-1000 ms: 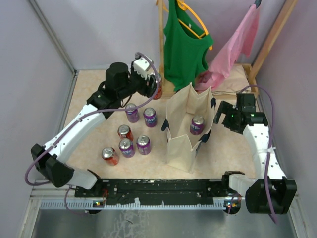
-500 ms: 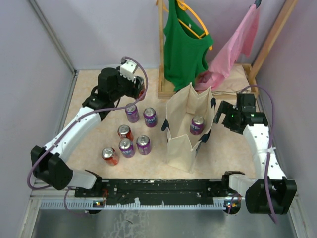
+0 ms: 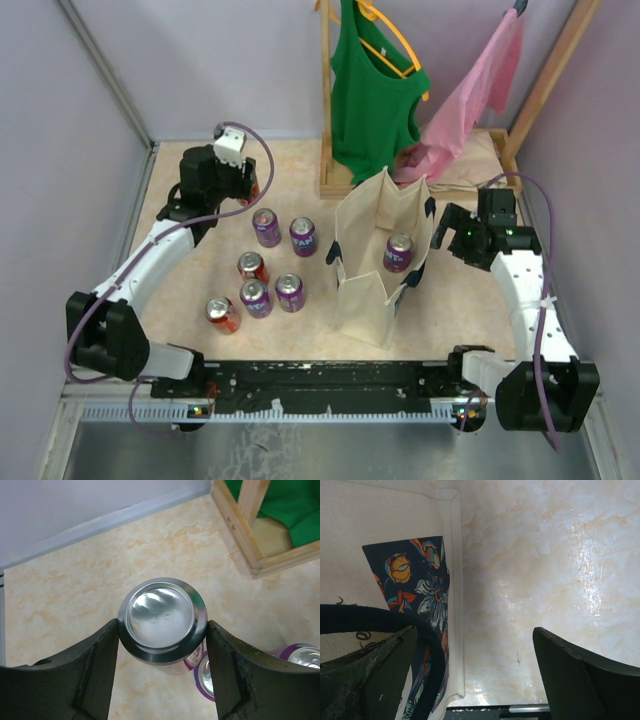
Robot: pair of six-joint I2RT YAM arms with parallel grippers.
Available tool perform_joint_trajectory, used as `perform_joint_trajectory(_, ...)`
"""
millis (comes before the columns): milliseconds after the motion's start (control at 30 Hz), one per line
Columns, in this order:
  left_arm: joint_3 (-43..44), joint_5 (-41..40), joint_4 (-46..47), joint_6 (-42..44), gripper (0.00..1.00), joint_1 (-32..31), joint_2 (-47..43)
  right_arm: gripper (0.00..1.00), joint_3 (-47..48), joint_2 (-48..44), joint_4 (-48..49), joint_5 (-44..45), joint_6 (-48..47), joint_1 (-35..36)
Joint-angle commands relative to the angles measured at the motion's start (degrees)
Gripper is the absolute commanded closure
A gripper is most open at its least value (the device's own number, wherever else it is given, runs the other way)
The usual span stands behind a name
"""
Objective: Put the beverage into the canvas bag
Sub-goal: Place the drink at the center of the board.
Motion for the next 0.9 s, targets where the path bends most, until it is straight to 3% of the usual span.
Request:
perform_joint_trajectory(0, -1.19, -1.84, 10.34, 0.78, 1.00, 2.38, -3.46, 0.01, 1.14, -1.08, 0.79, -0.89, 0.24, -0.57)
perform_joint_trajectory(467, -10.65, -4.05, 15.79, -1.28, 1.00, 9.95, -1.65, 0.01, 1.53, -0.66, 0.73, -1.05, 0.06, -0.55)
perform_joint_trajectory(867, -17.59, -4.31, 19.00, -5.05, 1.00, 10.87, 0.29, 0.01, 1.22, -0.11, 0.36, -0.56, 0.19, -0.55)
